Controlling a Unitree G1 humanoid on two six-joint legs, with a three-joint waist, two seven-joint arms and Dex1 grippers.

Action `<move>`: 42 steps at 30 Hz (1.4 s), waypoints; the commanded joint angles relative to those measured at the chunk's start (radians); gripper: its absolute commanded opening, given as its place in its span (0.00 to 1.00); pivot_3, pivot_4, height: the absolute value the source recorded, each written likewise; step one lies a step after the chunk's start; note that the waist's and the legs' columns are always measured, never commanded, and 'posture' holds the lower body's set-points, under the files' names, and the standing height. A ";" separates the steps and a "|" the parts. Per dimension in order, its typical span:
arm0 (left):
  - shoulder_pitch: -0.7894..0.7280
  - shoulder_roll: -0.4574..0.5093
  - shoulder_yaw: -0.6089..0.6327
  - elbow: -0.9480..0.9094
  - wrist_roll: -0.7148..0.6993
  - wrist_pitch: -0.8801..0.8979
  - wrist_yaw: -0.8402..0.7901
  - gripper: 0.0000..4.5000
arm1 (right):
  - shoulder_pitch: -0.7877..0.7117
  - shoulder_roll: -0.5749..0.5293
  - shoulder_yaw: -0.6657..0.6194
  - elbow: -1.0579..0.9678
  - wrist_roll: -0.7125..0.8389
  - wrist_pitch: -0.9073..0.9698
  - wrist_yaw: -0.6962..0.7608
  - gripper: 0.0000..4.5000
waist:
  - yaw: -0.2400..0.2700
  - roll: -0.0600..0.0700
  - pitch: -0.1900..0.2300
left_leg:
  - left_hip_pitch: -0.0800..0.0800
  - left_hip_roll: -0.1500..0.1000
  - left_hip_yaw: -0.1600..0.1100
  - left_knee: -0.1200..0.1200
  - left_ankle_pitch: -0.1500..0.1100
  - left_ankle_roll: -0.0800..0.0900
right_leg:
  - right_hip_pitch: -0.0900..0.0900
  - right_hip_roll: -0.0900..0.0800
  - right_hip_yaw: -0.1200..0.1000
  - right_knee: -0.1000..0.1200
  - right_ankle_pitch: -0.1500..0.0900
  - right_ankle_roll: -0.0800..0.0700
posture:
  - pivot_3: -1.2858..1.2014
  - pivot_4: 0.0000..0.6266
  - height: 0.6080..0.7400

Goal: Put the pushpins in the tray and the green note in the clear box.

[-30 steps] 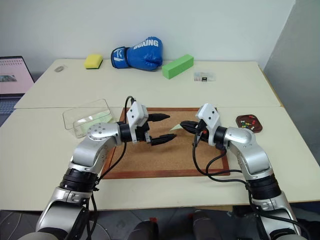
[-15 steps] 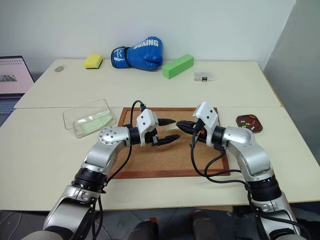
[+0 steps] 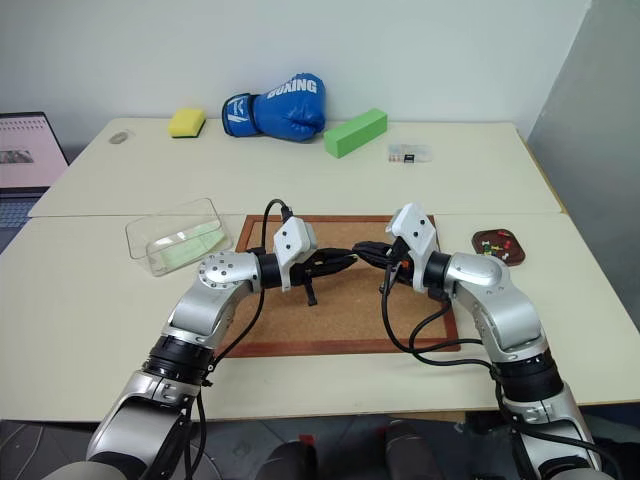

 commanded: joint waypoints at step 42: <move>0.035 0.026 -0.001 -0.236 -0.130 0.221 -0.068 0.00 | -0.154 -0.105 -0.353 0.702 -0.126 -0.208 -0.422 0.00 | -0.005 0.000 0.000 | 0.000 0.000 0.002 0.000 0.000 0.000 | 0.000 0.000 0.002 0.000 0.000 0.000 | 0.52 0.24 1.00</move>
